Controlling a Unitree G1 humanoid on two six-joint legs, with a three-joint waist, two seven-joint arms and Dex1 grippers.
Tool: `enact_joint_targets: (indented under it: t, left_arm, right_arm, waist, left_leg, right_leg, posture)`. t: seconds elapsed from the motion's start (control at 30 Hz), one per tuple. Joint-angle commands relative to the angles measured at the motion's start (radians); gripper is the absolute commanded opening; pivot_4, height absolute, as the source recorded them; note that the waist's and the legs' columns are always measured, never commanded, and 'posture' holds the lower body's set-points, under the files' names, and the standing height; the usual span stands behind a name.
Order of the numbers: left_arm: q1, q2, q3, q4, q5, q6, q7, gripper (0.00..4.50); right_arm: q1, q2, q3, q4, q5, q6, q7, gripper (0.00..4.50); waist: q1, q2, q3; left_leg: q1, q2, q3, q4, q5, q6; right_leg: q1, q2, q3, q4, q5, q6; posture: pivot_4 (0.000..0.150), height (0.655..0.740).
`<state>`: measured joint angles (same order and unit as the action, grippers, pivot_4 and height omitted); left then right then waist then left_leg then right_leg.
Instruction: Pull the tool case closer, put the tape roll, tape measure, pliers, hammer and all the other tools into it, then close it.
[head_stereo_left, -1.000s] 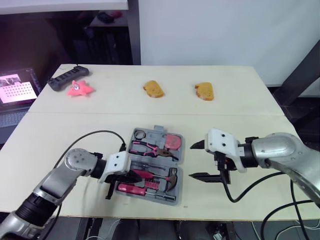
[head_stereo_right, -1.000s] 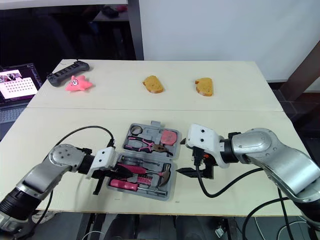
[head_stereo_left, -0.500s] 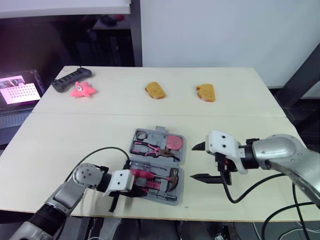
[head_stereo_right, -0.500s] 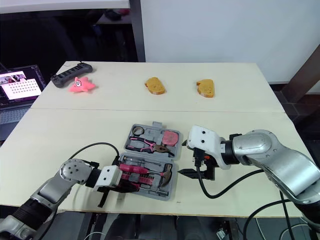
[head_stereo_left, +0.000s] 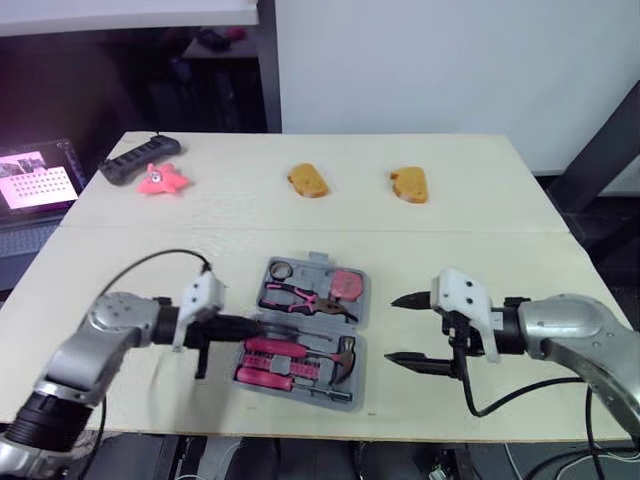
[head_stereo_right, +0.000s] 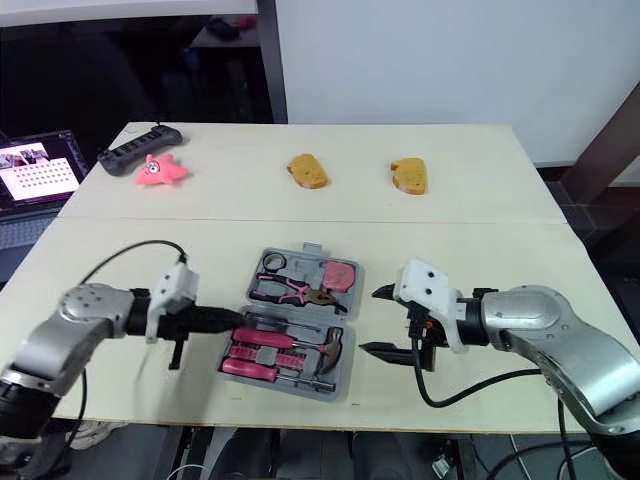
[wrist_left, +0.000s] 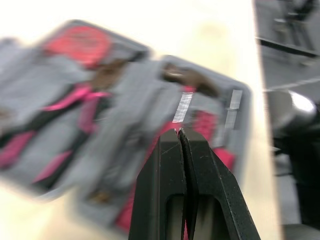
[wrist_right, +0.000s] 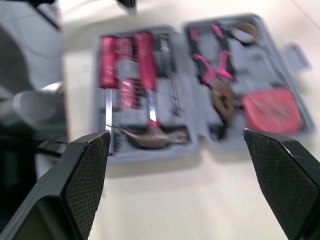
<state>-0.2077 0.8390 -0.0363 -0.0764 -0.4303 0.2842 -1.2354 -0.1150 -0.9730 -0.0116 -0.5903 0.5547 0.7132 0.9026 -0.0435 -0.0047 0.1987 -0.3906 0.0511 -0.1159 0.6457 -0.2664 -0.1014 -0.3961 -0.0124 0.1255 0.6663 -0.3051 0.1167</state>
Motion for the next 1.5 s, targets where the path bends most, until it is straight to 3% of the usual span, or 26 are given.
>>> enact_joint_targets:
  t: [0.03,0.23,0.53,0.8,1.17,1.5]
  left_arm:
    - [-0.032,0.006,0.044,0.156,0.092,-0.122,0.046,0.0]
    - [-0.122,-0.039,0.029,0.446,0.163,-0.273,0.025,0.0]
    - [-0.24,-0.139,-0.072,0.729,0.284,-0.464,-0.071,0.0]
    - [-0.32,-0.225,-0.109,0.84,0.336,-0.515,-0.075,0.0]
    - [-0.313,-0.292,-0.131,0.767,0.337,-0.465,-0.101,0.0]
    - [-0.206,-0.272,-0.12,0.602,0.333,-0.382,-0.088,0.0]
  right_arm:
    - [-0.004,0.007,0.058,0.13,-0.104,-0.1,0.025,3.22]
    - [-0.056,0.061,0.212,0.362,-0.327,-0.365,0.067,0.03]
    - [-0.178,0.209,0.325,0.552,-0.448,-0.507,0.114,0.03]
    - [-0.246,0.283,0.405,0.648,-0.535,-0.535,0.147,0.03]
    - [-0.3,0.395,0.429,0.716,-0.593,-0.555,0.136,0.03]
    - [-0.304,0.416,0.421,0.687,-0.6,-0.525,0.146,0.03]
  waist:
    - [-0.003,0.0,0.0]
    - [-0.002,0.0,0.0]
    - [-0.001,0.0,0.0]
    - [-0.001,0.0,0.0]
    - [-0.005,0.0,0.0]
    - [-0.009,0.0,0.0]
  left_leg:
    - [0.0,0.0,0.0,0.0,0.0,0.0]
    - [-0.001,0.0,0.0,-0.001,0.0,0.0]
    - [-0.001,0.0,0.0,0.0,0.0,0.0]
    - [-0.001,-0.001,0.0,0.0,0.0,0.0]
    - [0.0,-0.001,0.0,0.0,0.0,0.0]
    - [0.001,-0.001,-0.001,0.0,0.0,0.0]
  right_leg:
    - [0.0,0.0,0.0,0.0,0.0,0.0]
    - [-0.001,0.0,0.0,0.0,0.0,0.0]
    - [-0.001,0.0,0.0,0.001,0.001,0.001]
    - [-0.001,0.0,0.0,0.002,0.001,0.002]
    - [-0.001,0.0,0.0,0.003,0.001,0.002]
    - [0.0,0.0,0.0,0.003,0.001,0.002]
  posture:
    - [0.15,0.74]
    - [0.15,0.74]
    - [0.15,0.74]
    - [0.15,0.74]
    - [0.15,0.74]
    - [0.15,0.74]
